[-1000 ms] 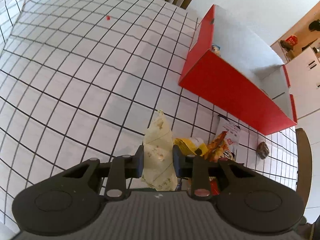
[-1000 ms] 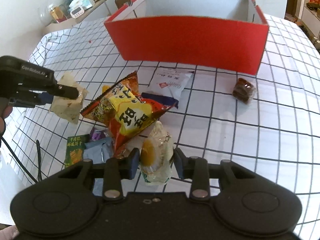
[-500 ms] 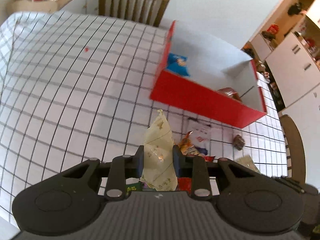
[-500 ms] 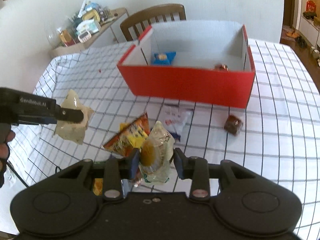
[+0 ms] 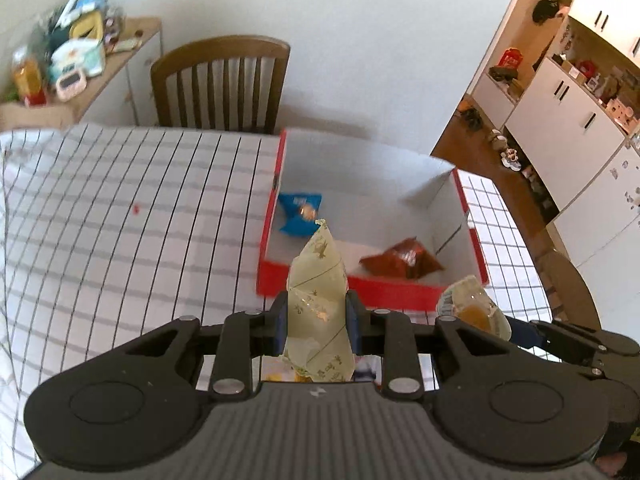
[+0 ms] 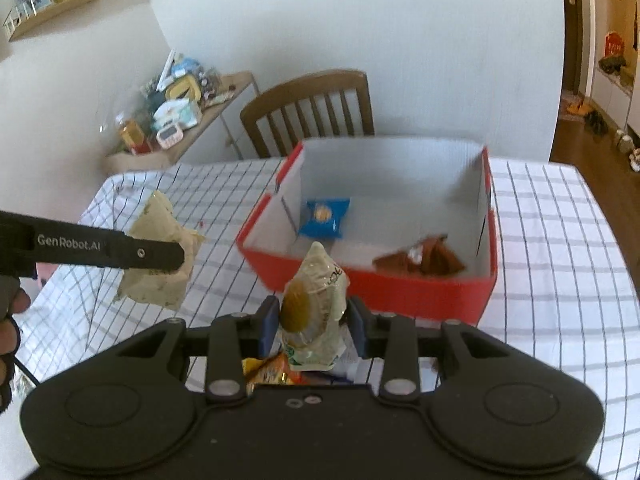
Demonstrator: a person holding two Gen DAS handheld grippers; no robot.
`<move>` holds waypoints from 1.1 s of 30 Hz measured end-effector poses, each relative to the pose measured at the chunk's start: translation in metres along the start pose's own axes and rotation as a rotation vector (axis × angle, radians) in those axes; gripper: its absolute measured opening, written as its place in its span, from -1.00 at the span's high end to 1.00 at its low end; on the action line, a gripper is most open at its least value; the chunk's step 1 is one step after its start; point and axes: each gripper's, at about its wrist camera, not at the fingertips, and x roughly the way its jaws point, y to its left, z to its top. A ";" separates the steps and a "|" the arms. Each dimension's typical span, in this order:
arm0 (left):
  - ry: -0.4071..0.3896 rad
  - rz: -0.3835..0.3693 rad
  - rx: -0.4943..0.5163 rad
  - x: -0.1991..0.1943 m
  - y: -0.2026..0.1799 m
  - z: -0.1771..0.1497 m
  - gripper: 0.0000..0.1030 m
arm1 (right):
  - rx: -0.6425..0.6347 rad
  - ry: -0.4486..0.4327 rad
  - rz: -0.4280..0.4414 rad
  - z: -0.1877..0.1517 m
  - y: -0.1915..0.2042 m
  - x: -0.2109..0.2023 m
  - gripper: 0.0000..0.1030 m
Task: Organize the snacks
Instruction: 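Grasp the clear bun bag with right tool while left tool lifts bread bag, then lower both bags into the red box and open both tools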
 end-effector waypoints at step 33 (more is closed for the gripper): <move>0.167 0.115 0.135 0.162 -0.037 0.063 0.46 | 0.141 0.123 -0.118 0.063 -0.077 0.137 0.30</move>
